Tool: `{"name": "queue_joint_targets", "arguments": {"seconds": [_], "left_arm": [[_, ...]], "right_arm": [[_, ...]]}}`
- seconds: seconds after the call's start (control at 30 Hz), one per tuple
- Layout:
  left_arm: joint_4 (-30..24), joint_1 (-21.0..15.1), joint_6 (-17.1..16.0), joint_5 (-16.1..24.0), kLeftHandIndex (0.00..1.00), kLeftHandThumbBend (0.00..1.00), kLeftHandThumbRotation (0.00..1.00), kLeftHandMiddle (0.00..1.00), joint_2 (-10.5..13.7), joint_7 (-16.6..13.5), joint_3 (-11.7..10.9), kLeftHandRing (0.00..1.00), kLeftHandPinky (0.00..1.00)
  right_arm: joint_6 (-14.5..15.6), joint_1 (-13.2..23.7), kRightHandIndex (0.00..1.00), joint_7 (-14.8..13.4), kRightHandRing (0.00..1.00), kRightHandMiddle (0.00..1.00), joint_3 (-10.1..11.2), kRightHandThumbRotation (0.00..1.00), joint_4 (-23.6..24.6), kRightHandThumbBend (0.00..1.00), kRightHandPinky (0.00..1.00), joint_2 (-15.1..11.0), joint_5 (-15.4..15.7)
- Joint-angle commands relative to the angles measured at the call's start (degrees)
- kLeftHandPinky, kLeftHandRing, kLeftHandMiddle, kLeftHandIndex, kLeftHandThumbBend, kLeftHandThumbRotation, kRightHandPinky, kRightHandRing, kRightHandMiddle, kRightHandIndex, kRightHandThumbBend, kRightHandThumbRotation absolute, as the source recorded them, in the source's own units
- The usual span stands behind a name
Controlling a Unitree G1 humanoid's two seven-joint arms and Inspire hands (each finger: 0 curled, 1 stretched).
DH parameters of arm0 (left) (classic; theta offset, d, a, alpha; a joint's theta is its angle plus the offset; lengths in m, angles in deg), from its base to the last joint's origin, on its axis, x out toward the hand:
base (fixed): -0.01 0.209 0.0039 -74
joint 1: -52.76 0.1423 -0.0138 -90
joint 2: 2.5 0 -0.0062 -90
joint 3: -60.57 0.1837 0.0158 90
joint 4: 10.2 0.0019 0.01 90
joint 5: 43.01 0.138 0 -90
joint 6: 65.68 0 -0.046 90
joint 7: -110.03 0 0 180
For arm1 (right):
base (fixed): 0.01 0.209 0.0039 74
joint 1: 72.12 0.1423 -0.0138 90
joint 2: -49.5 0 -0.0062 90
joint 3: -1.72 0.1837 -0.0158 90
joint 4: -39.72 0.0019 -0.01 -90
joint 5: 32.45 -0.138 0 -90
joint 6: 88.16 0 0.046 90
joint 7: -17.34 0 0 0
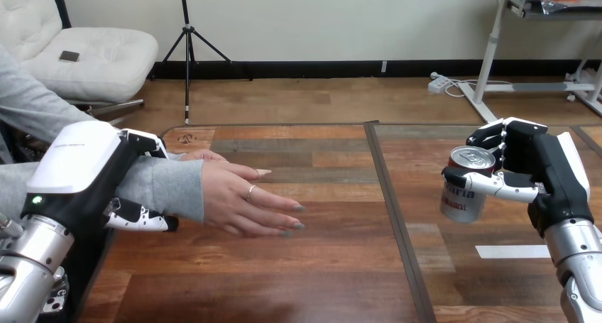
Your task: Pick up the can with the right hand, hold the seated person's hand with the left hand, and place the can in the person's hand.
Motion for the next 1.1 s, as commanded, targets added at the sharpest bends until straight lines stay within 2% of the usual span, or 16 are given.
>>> {"name": "queue_joint_targets", "arguments": {"seconds": [0.0, 0.2, 0.5, 0.73, 0.93, 1.07], "left_arm": [[-2.23, -4.80, -0.60, -1.41, 0.41, 0.92, 0.00, 0.30, 0.89, -3.57, -4.94, 0.18, 0.14], [-1.03, -5.13, -1.68, -1.42, 0.41, 0.91, 0.00, 0.29, 0.34, -4.42, -4.56, 0.18, 0.14], [-1.02, -5.12, -1.89, -2.43, 0.41, 0.89, 0.00, 0.28, -0.79, -3.78, -4.27, 0.18, 0.14], [-0.92, -5.22, -3.18, -2.38, 0.40, 0.88, 0.00, 0.30, -2.02, -4.56, -3.67, 0.21, 0.17], [-0.37, -5.51, -4.41, -2.51, 0.40, 0.88, 0.00, 0.29, -3.08, -5.19, -3.19, 0.20, 0.17], [-0.55, -5.60, -4.11, -2.06, 0.39, 0.88, 0.00, 0.28, -3.71, -5.35, -2.96, 0.19, 0.15]], "right_arm": [[-0.54, 3.18, 0.40, -0.69, 0.34, 0.41, 0.52, 0.00, 3.46, 0.84, 0.30, 0.49, -1.06], [-1.30, 3.22, 0.40, -0.43, 0.35, 0.41, 0.39, 0.00, 3.23, 0.84, 0.31, 0.39, -0.87], [-1.94, 3.26, 0.40, -2.15, 0.34, 0.41, -0.23, 0.00, 3.40, 0.84, 0.30, 0.12, 1.01], [-2.34, 3.56, 0.40, -1.90, 0.34, 0.41, -0.39, 0.00, 3.30, 0.84, 0.30, 0.26, 1.14], [-2.22, 3.83, 0.40, -1.77, 0.34, 0.40, -0.44, 0.00, 3.28, 0.83, 0.31, 0.55, 1.15], [-2.13, 3.95, 0.40, -1.64, 0.33, 0.40, -0.52, 0.00, 3.40, 0.83, 0.30, 0.76, 1.12]]}}
